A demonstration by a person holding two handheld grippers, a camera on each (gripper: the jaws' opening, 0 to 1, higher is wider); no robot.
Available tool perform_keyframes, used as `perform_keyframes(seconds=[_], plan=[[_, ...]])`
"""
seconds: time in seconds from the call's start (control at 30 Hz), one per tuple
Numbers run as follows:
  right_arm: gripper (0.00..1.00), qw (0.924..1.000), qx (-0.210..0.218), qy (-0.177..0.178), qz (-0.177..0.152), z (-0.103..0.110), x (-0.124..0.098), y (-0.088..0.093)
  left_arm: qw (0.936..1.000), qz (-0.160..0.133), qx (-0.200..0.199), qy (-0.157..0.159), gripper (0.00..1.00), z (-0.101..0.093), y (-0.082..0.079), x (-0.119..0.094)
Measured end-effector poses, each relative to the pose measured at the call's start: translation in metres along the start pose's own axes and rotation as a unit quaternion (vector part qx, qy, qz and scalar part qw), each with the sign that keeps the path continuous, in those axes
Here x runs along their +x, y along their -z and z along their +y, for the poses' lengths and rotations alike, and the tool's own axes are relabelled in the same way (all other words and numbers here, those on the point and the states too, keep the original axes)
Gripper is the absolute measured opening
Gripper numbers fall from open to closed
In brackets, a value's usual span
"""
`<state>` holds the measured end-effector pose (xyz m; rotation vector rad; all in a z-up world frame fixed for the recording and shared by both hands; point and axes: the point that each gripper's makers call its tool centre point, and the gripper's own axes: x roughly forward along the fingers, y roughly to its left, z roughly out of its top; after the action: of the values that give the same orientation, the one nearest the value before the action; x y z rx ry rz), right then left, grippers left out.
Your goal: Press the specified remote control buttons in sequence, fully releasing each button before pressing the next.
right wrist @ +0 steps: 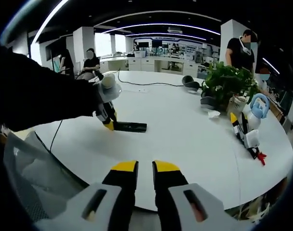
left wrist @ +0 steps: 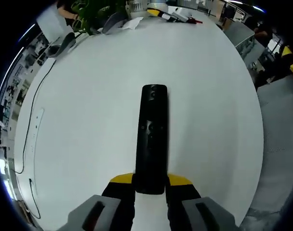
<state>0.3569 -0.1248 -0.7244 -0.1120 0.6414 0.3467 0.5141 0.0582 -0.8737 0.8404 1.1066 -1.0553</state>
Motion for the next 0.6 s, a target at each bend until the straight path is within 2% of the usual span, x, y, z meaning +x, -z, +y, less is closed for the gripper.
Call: perform_keyframes(seconds=[0.17, 0.6], plan=[[0.12, 1.0000, 0.002, -0.004, 0.008, 0.001, 0.001, 0.003, 1.0000, -0.006, -0.004, -0.001, 0.24, -0.015, 0.000, 0.000], [0.11, 1.0000, 0.007, -0.002, -0.001, 0.000, -0.001, 0.000, 1.0000, -0.009, -0.001, 0.001, 0.24, -0.046, 0.002, -0.001]])
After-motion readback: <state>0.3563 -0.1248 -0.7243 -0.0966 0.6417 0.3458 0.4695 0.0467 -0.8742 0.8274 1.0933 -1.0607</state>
